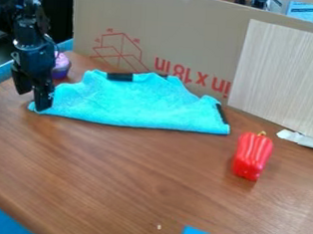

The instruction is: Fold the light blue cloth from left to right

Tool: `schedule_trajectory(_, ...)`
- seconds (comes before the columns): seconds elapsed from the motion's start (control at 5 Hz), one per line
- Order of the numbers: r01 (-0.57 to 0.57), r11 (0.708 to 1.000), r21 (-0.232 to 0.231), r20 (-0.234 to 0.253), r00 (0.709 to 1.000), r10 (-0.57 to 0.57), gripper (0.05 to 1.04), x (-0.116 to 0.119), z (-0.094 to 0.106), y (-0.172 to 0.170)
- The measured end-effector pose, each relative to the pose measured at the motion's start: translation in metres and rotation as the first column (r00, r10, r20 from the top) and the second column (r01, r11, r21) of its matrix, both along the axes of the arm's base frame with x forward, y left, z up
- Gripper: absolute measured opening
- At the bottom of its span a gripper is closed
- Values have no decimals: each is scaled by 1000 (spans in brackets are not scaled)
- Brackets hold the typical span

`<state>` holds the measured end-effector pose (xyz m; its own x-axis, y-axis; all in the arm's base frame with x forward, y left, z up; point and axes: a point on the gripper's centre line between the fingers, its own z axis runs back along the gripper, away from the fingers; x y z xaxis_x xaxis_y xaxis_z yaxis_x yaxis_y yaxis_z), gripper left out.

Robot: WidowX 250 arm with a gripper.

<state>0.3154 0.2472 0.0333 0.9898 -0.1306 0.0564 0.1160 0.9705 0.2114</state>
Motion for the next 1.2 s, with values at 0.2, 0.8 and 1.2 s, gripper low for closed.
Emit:
schedule_trajectory(0.2, 1, 1000, -19, 9, 1000, -1, 666, 1, 0, -2)
schedule_trajectory(0.8, 31, 996, -84, 32, 999, -28, 63, -8, 9, -14)
schedule_trajectory(1.2, 67, 986, -153, 74, 996, -57, 53, 2, 47, -49)
